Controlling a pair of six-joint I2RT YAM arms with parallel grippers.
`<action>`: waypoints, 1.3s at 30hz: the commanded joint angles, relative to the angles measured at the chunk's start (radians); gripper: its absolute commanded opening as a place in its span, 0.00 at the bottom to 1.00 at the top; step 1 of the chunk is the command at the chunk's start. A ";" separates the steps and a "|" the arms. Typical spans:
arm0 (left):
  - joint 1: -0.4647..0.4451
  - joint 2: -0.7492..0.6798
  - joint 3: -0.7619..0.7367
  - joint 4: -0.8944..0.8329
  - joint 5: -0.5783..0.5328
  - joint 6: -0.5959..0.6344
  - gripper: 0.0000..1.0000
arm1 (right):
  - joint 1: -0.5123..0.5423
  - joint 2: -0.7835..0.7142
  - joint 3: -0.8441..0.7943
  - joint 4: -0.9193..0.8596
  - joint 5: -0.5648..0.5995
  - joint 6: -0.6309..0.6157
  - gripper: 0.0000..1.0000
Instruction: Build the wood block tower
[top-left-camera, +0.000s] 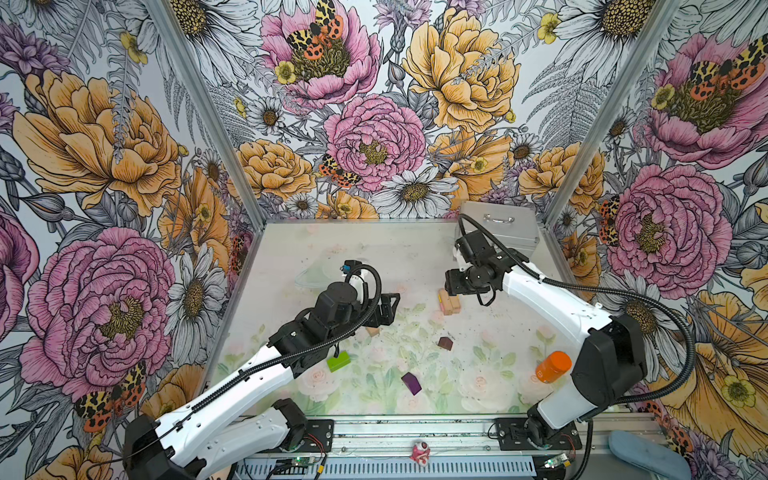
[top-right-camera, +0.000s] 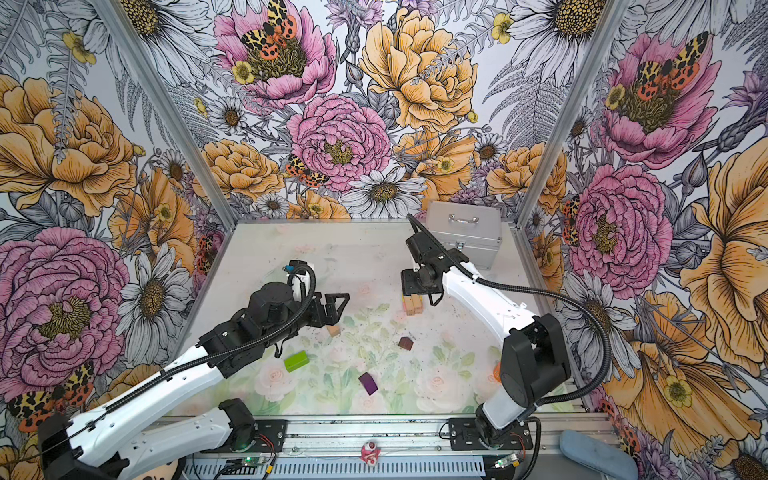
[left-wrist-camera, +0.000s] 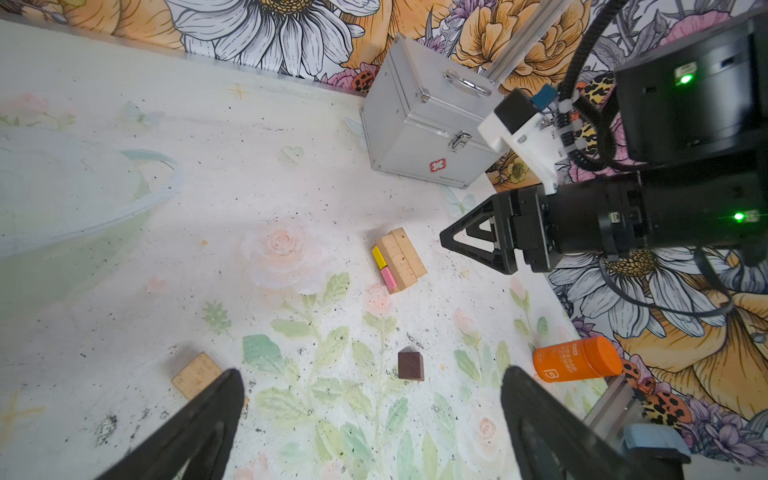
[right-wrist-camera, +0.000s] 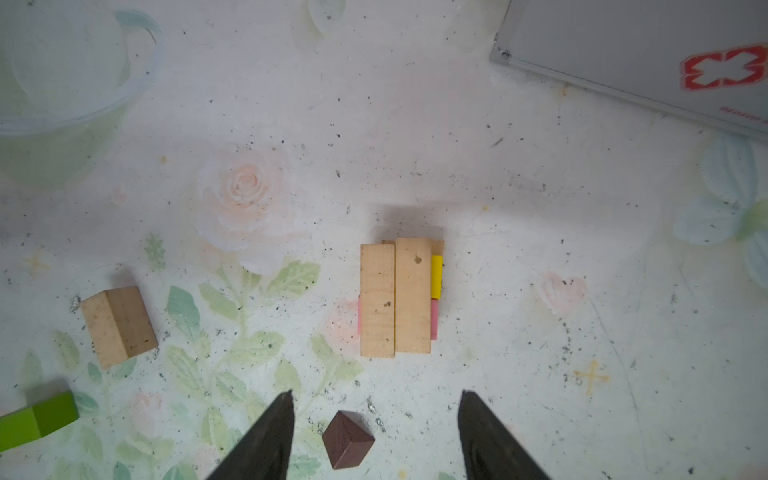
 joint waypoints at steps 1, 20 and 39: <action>-0.046 -0.069 -0.048 -0.055 -0.076 -0.050 0.98 | 0.035 -0.066 -0.044 -0.011 0.022 0.029 0.65; -0.366 -0.371 -0.322 -0.145 -0.406 -0.332 0.97 | 0.212 -0.326 -0.366 0.091 0.083 0.142 0.65; -0.408 -0.451 -0.399 -0.207 -0.490 -0.413 0.97 | 0.305 -0.080 -0.229 0.158 0.049 0.163 0.66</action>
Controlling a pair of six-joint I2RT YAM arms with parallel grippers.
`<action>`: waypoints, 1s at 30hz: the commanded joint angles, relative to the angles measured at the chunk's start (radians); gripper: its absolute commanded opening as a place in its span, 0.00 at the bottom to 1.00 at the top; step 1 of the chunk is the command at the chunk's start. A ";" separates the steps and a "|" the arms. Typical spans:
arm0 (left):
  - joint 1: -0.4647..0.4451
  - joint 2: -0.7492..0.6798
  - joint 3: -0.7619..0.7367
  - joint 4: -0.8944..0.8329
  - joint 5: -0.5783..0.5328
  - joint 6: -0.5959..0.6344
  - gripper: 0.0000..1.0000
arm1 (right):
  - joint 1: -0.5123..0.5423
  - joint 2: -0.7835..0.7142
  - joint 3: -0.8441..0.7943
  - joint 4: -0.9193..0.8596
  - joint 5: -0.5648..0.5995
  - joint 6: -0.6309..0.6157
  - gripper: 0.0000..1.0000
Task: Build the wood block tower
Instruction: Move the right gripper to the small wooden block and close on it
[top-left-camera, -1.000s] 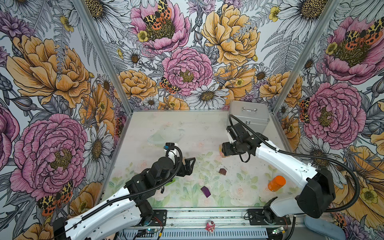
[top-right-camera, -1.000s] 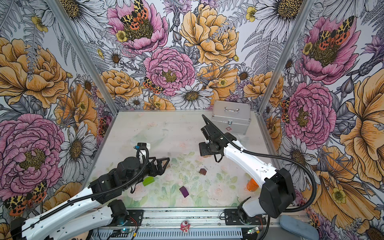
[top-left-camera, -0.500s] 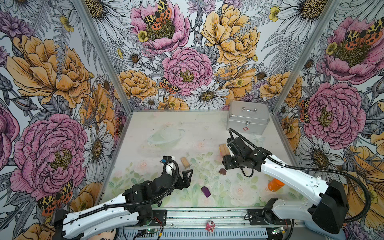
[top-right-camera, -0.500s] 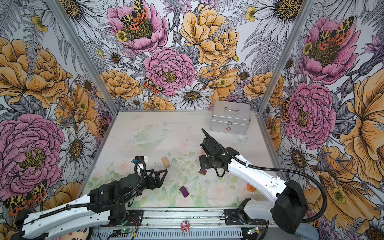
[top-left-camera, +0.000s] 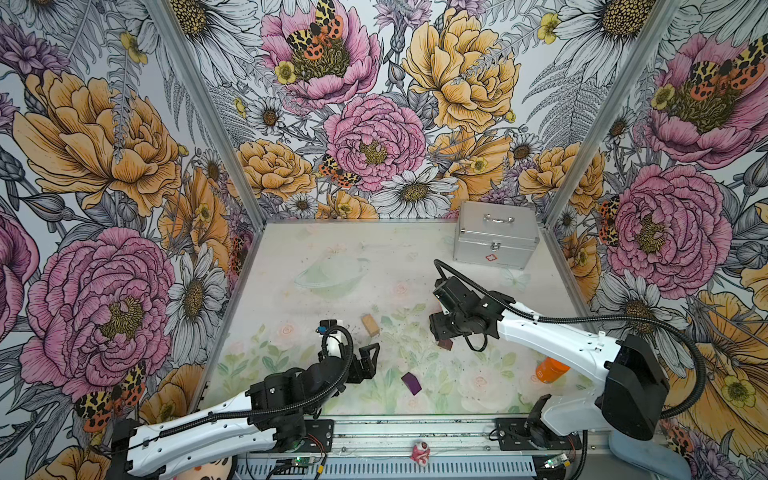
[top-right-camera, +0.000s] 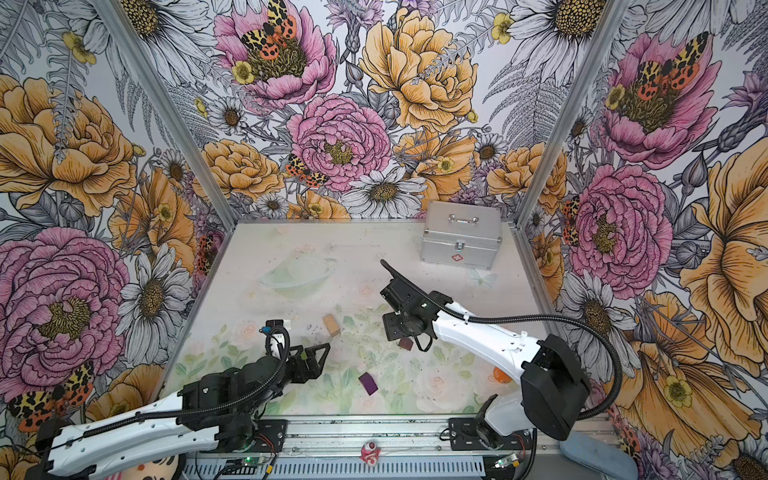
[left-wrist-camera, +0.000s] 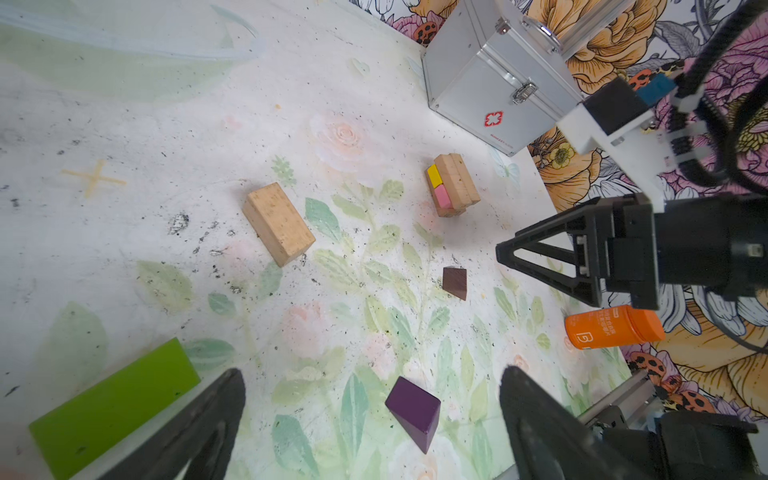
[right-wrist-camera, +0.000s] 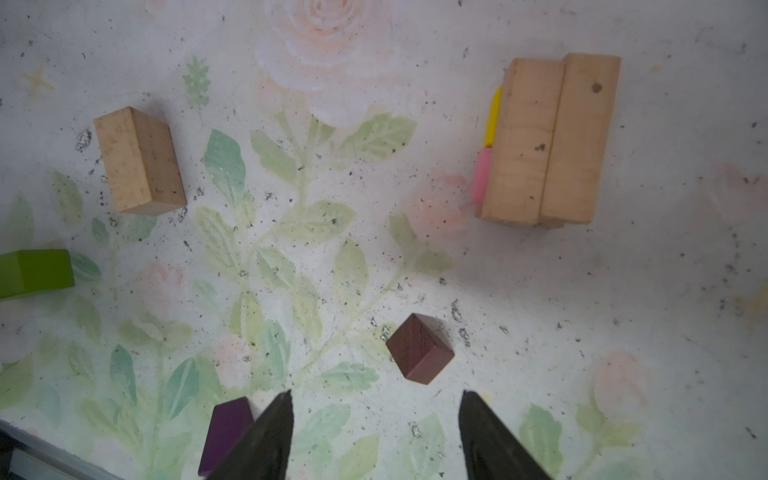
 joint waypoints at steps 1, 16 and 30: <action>0.001 -0.026 0.002 -0.040 -0.050 -0.018 0.97 | 0.013 0.066 0.073 0.057 -0.026 0.023 0.65; 0.014 -0.159 -0.011 -0.126 -0.060 -0.048 0.96 | 0.100 0.533 0.466 0.111 -0.161 -0.026 0.56; 0.014 -0.227 0.002 -0.206 -0.082 -0.057 0.95 | 0.136 0.674 0.598 0.110 -0.212 -0.035 0.61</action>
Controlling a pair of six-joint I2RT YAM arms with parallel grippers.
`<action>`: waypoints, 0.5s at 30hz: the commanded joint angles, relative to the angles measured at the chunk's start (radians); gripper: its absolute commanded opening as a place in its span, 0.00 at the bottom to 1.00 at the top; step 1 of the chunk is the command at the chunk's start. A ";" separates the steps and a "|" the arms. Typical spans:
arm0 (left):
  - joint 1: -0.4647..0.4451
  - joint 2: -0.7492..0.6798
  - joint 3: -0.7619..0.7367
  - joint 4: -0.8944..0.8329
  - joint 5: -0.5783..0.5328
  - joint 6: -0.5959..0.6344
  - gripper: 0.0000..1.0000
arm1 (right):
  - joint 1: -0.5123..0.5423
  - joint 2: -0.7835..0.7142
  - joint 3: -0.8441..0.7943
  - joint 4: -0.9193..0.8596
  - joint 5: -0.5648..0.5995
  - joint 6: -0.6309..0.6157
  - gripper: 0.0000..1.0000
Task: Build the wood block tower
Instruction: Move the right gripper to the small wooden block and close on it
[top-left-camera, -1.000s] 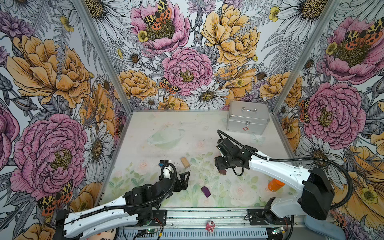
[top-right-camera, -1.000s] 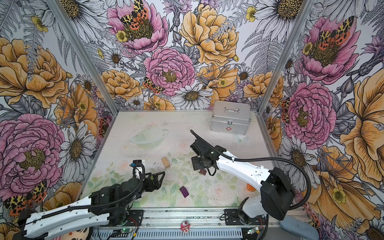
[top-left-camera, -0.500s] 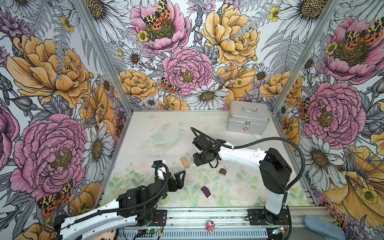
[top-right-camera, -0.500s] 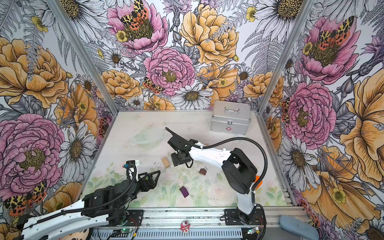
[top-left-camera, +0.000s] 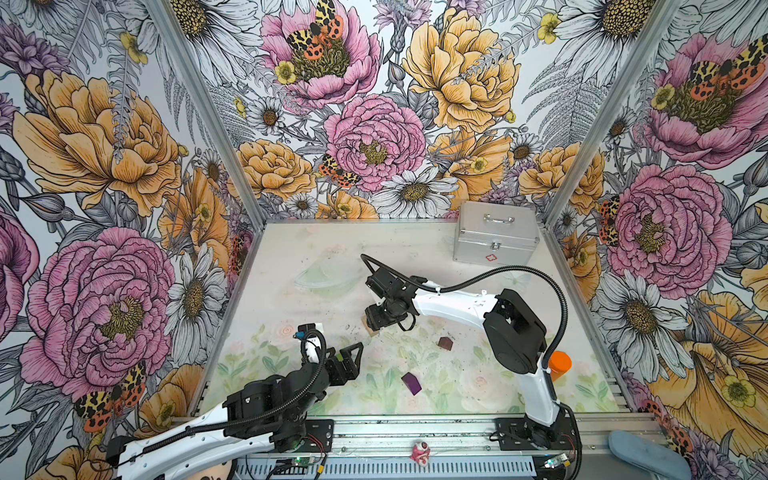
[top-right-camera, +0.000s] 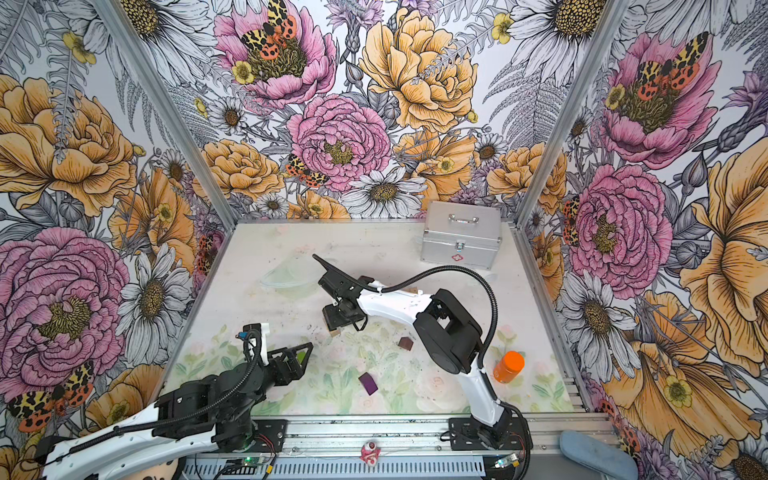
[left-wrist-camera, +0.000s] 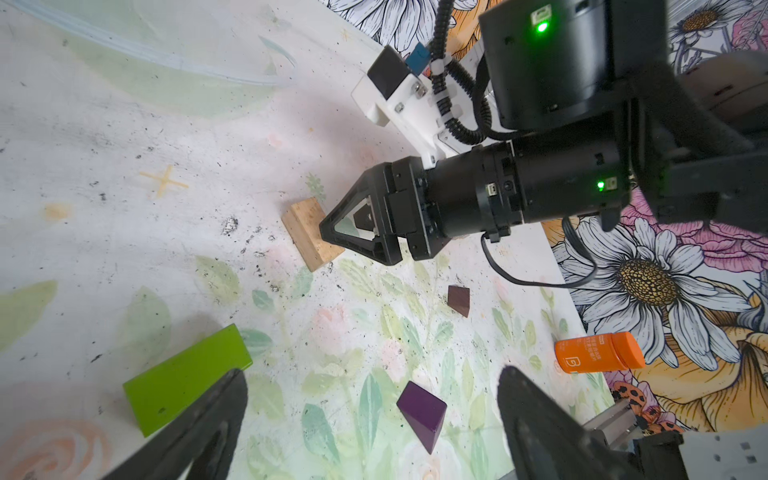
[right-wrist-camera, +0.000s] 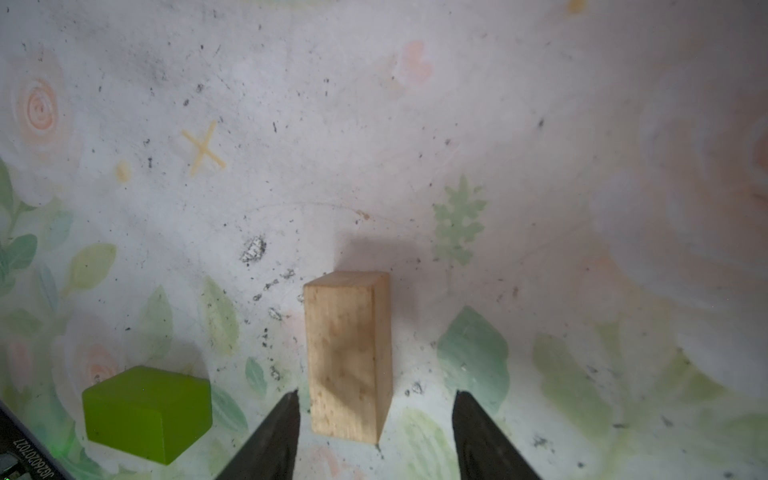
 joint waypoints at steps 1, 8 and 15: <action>0.008 -0.014 0.003 -0.021 -0.039 0.001 0.95 | 0.008 0.018 0.035 0.005 -0.023 -0.016 0.61; 0.009 -0.014 0.004 -0.022 -0.037 0.003 0.95 | 0.019 0.053 0.055 -0.001 0.013 -0.010 0.61; 0.010 -0.013 0.003 -0.022 -0.037 0.003 0.95 | 0.036 0.098 0.084 -0.023 0.068 -0.013 0.58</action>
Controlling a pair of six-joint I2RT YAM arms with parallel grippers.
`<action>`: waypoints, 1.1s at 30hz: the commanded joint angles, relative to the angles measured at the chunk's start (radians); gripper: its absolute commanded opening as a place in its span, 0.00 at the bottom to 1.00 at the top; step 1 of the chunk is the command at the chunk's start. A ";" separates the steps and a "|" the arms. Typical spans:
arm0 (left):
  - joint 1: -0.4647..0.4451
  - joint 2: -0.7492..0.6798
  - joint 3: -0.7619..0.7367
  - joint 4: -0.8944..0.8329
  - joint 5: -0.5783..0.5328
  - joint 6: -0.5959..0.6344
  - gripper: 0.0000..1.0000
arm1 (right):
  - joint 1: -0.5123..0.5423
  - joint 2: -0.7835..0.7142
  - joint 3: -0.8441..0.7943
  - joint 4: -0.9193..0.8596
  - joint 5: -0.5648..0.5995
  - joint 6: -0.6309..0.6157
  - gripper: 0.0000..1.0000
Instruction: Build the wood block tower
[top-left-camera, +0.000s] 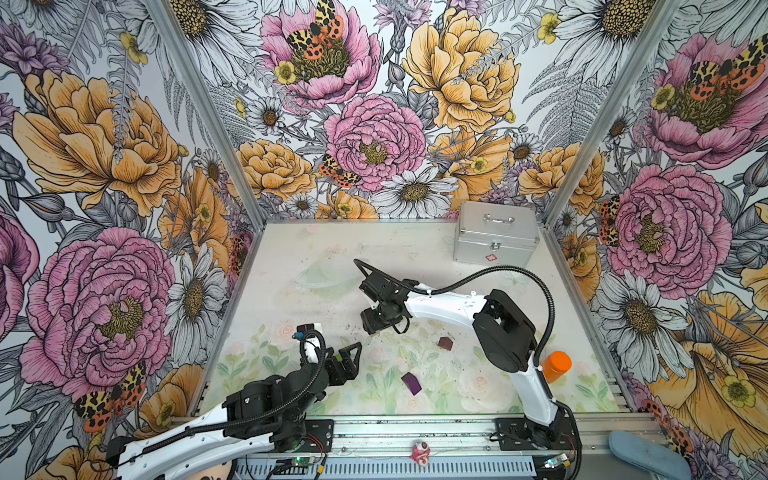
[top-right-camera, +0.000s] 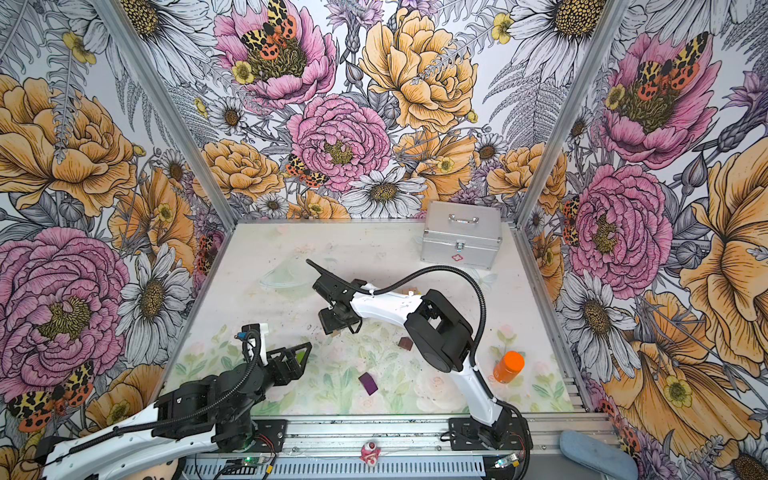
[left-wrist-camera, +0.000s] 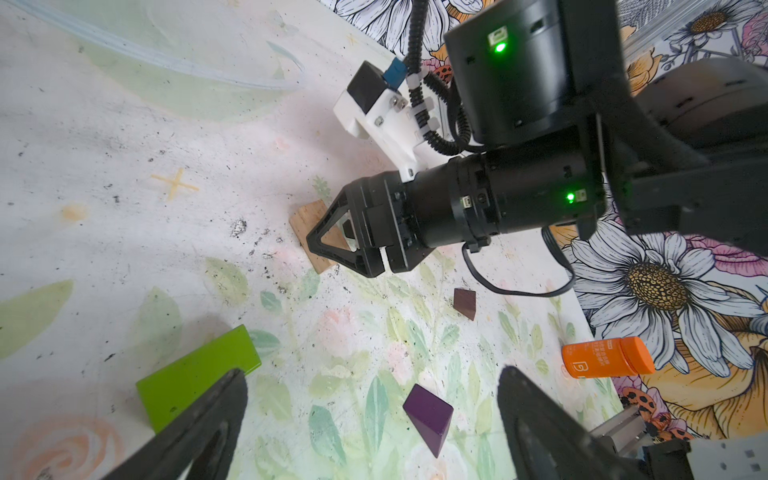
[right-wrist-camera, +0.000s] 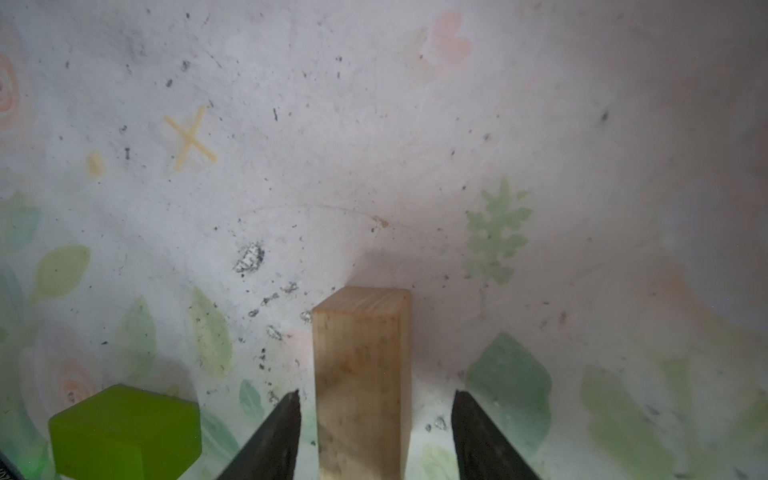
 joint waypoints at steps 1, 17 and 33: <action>0.009 -0.013 0.003 -0.013 -0.024 0.003 0.95 | 0.012 0.028 0.037 -0.016 0.051 -0.014 0.56; 0.015 -0.015 0.011 -0.012 -0.029 0.012 0.96 | -0.032 -0.031 -0.035 -0.051 0.203 -0.003 0.29; 0.022 -0.003 0.023 -0.011 -0.031 0.015 0.96 | -0.129 -0.111 -0.162 -0.050 0.251 0.010 0.28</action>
